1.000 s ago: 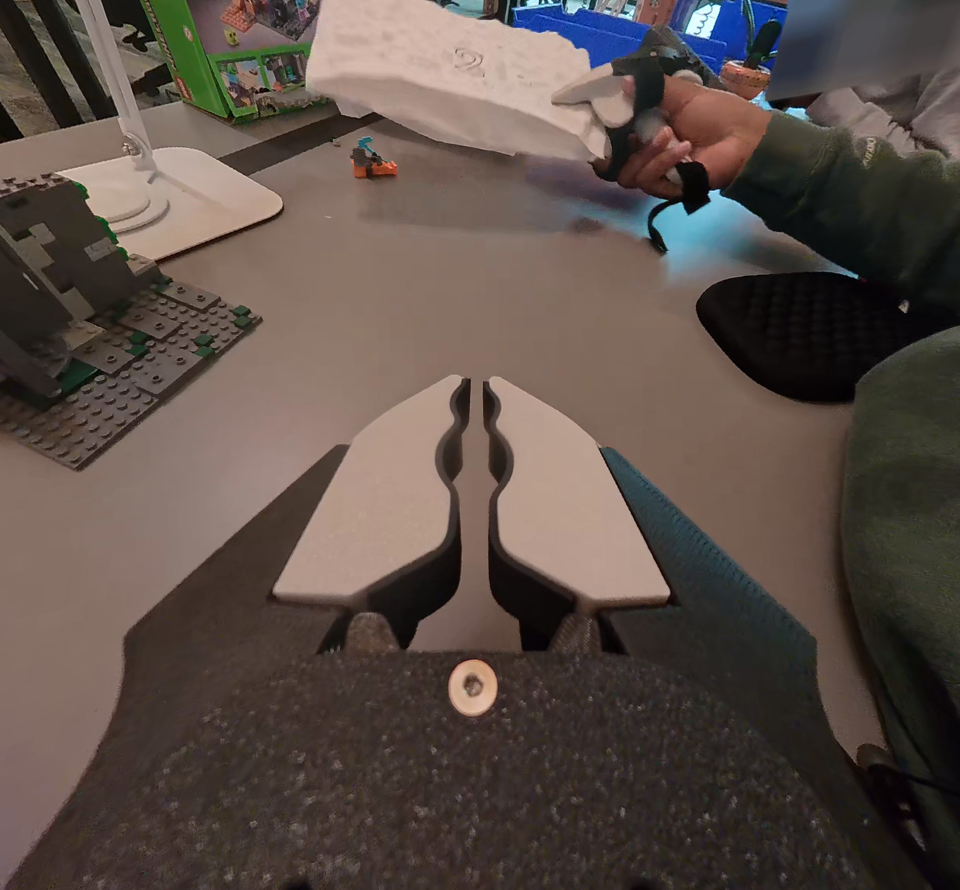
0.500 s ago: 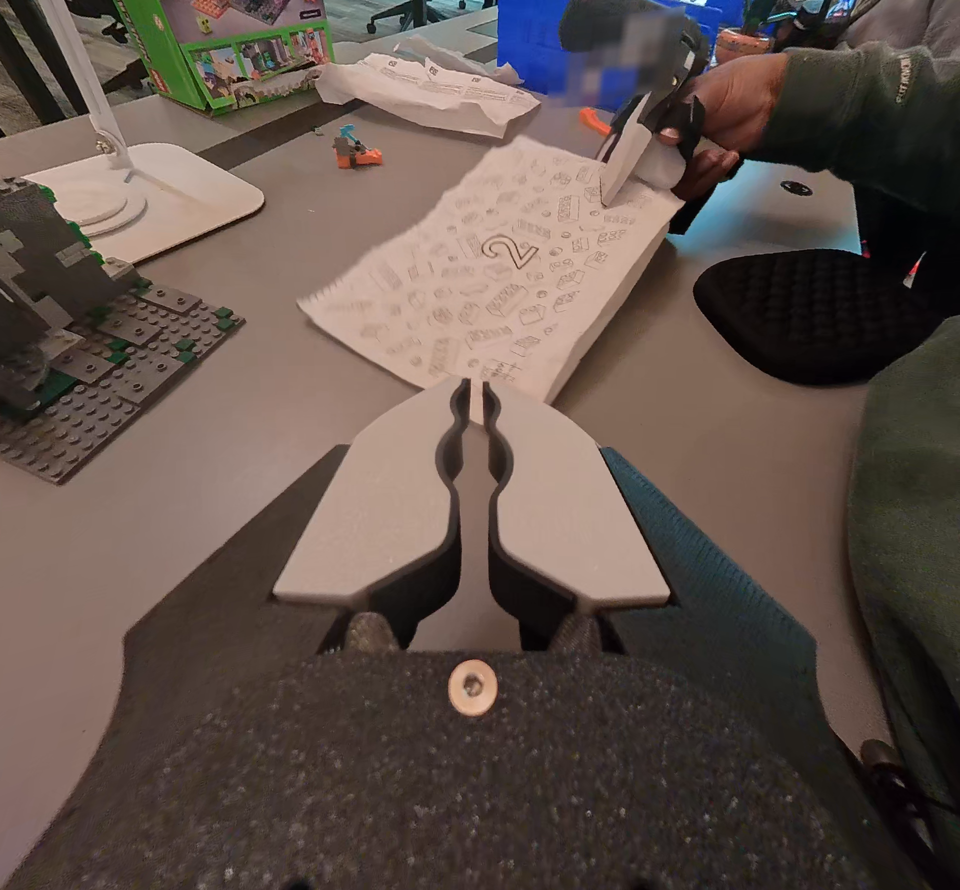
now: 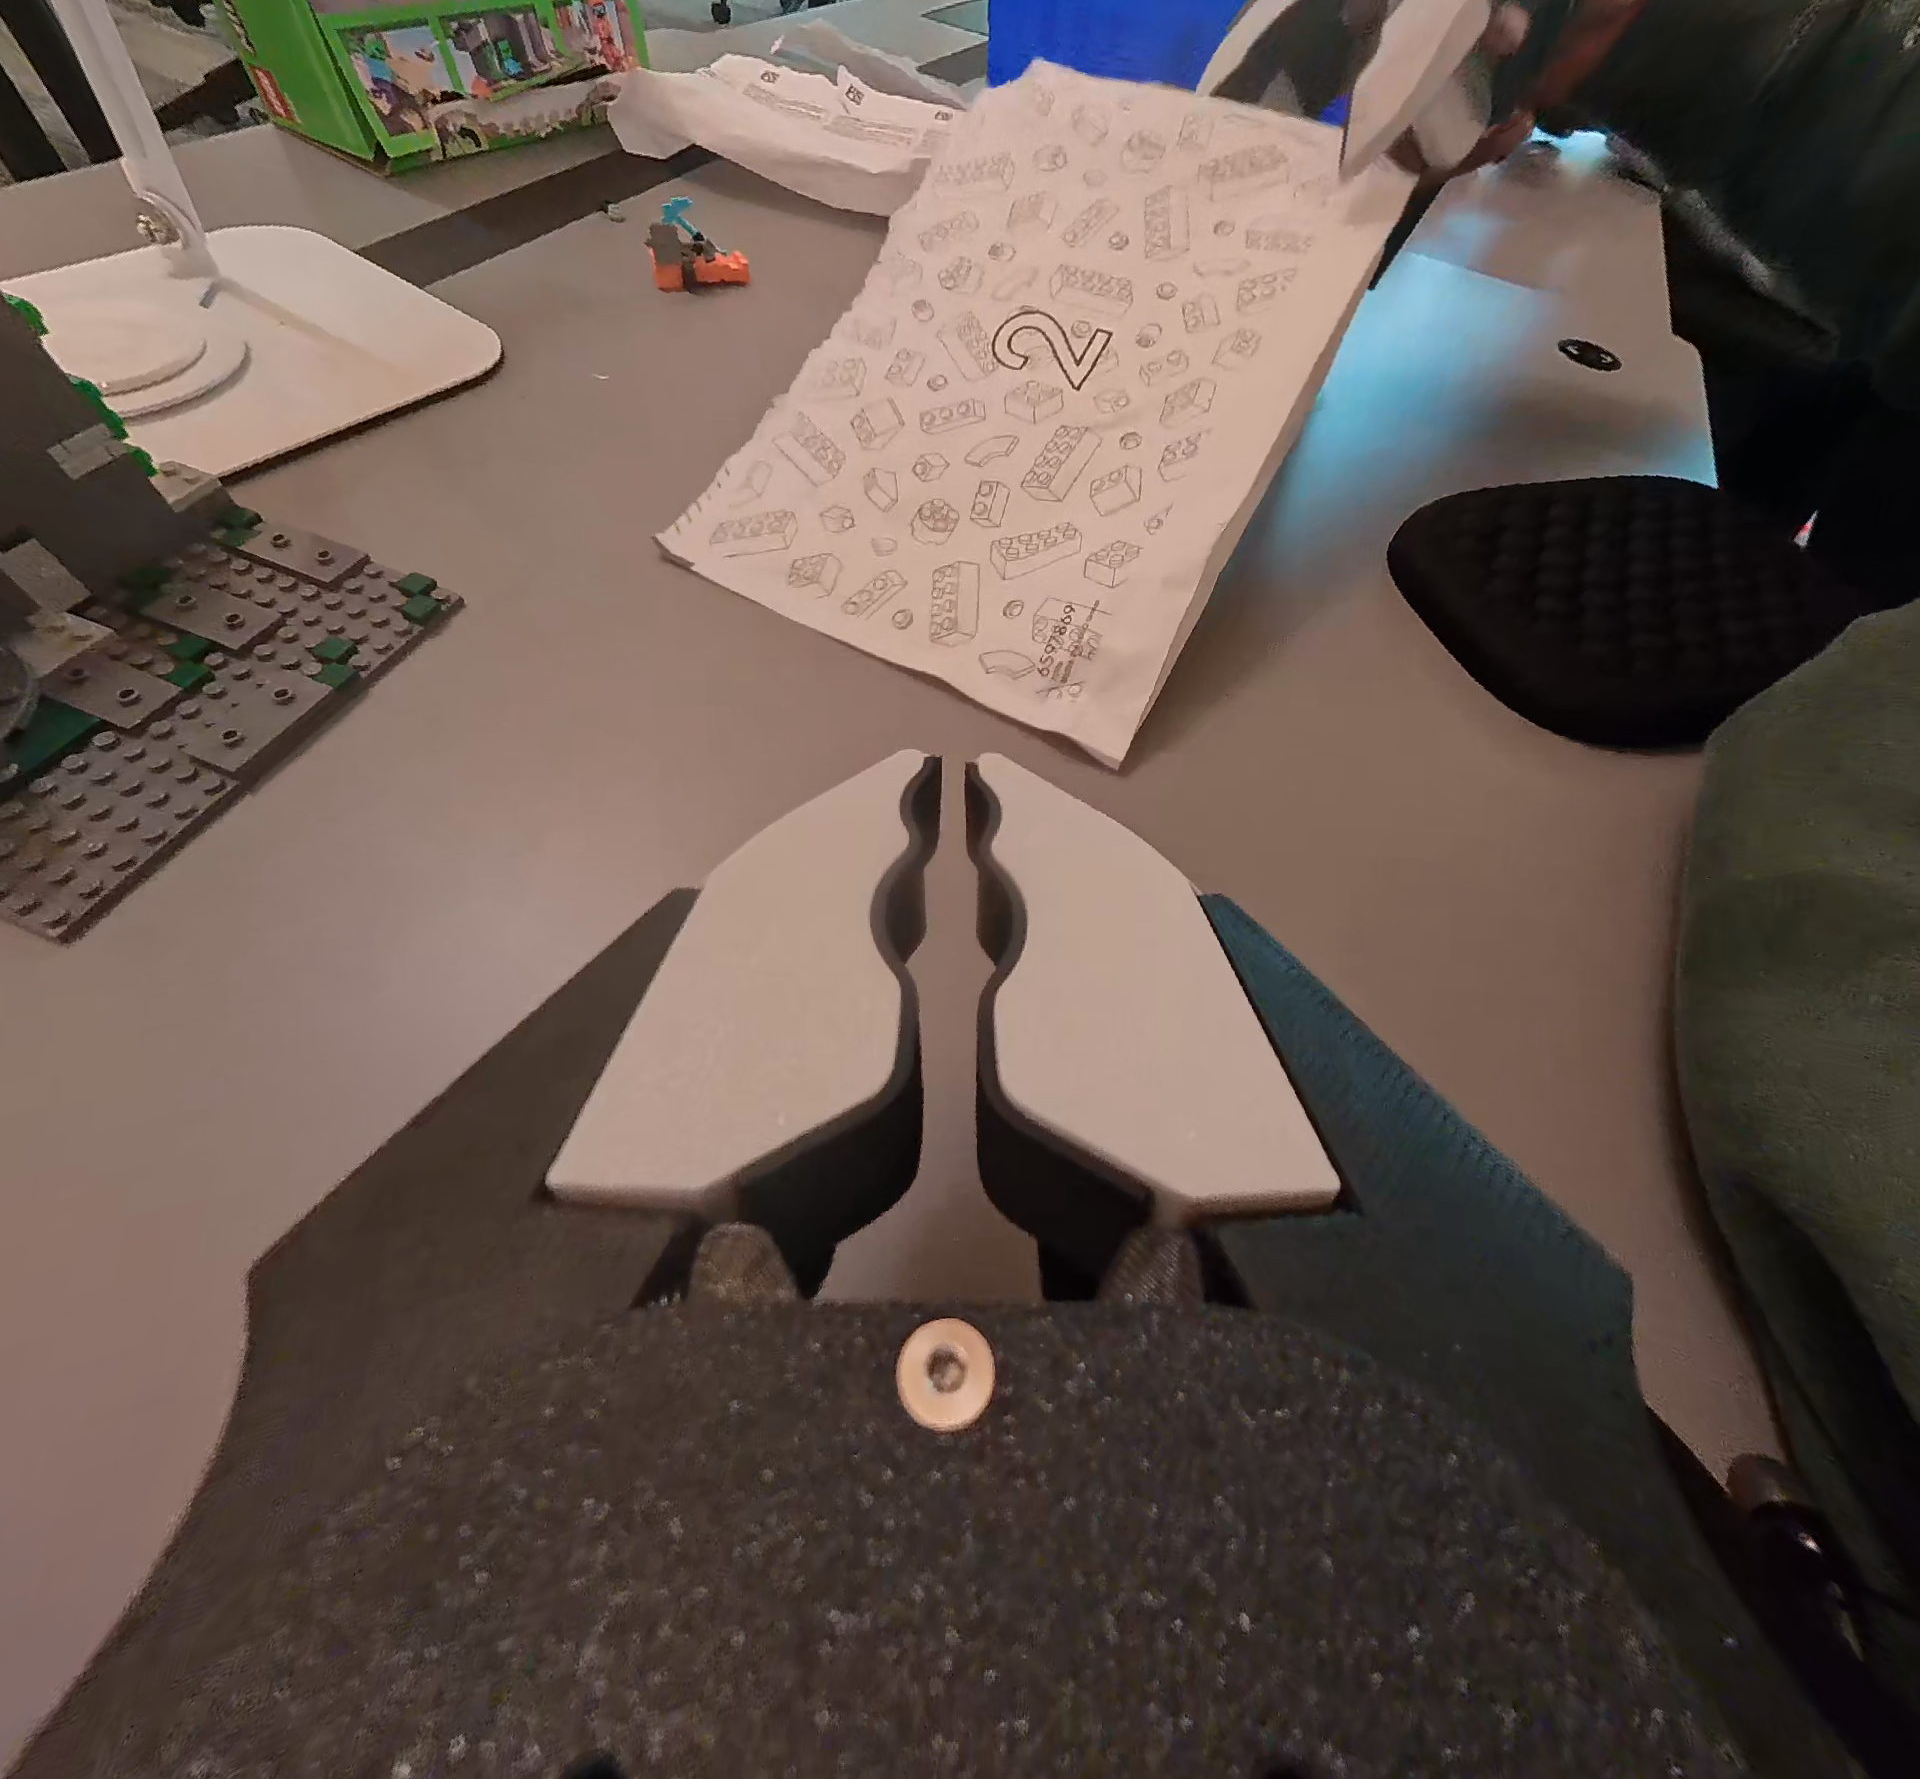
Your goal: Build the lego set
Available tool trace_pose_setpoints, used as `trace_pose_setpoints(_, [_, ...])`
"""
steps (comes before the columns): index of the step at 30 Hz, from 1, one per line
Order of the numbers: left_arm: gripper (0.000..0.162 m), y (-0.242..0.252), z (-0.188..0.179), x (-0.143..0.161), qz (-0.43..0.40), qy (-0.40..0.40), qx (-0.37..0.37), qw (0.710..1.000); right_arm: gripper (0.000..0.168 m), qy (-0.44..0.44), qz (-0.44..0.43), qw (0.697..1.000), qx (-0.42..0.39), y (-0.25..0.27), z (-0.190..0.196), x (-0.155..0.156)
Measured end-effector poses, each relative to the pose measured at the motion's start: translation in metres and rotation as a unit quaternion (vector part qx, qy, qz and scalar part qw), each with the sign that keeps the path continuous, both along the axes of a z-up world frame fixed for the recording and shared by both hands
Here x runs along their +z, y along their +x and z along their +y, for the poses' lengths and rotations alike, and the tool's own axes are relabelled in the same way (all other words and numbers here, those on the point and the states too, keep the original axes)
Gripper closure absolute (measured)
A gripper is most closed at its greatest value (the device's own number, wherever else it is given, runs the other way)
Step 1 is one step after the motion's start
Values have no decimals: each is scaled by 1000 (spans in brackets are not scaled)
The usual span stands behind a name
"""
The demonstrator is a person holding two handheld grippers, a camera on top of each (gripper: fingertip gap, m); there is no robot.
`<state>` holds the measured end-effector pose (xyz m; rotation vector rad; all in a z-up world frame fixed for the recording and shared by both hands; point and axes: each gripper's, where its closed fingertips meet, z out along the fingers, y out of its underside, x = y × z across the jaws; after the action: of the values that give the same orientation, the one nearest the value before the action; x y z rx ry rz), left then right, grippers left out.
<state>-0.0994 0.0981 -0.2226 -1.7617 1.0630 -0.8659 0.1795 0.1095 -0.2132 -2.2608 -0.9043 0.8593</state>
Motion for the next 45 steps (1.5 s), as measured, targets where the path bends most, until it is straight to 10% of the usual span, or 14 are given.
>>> trace_pose_setpoints(12, [158, 4, -5, -7, 10, -8, -13, 1000, 65, 96, -153, 981, 64, 0, 7, -25])
trace_pose_setpoints(24, [158, 5, -5, -14, 23, -14, -12, 1000, 104, 289, -483, 826, -29, 156, 121, -52])
trace_pose_setpoints(31, [158, 4, -2, -21, 33, -25, -3, 999, 129, 293, -505, 812, 9, 159, 148, -67])
trace_pose_setpoints(34, [158, 4, -2, -22, 35, -27, -2, 999, 165, 302, -532, 790, 29, 162, 155, -72])
trace_pose_setpoints(45, [158, 2, -3, -20, 25, -26, -5, 999, 168, 320, -582, 746, 47, 157, 136, 4])
